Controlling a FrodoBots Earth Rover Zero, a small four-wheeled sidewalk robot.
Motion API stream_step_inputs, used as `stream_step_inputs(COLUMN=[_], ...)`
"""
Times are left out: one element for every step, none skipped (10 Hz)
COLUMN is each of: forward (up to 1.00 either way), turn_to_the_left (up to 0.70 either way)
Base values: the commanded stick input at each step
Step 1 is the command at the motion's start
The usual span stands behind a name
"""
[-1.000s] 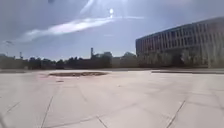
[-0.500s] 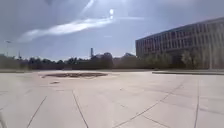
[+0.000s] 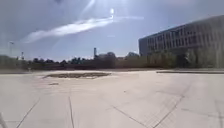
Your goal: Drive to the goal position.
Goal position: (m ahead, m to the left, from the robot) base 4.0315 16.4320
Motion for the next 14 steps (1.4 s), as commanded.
stream_step_inputs(forward=[0.7, 0.7, 0.7, 0.7, 0.7, 0.7, 0.7, 0.7, 0.7, 0.7, 0.7, 0.7, 0.7, 0.7], turn_to_the_left=[0.02, 0.0, -0.01, -0.01, -0.01, -0.01, -0.01, -0.01, -0.01, -0.01, -0.01, -0.01, -0.01, -0.01])
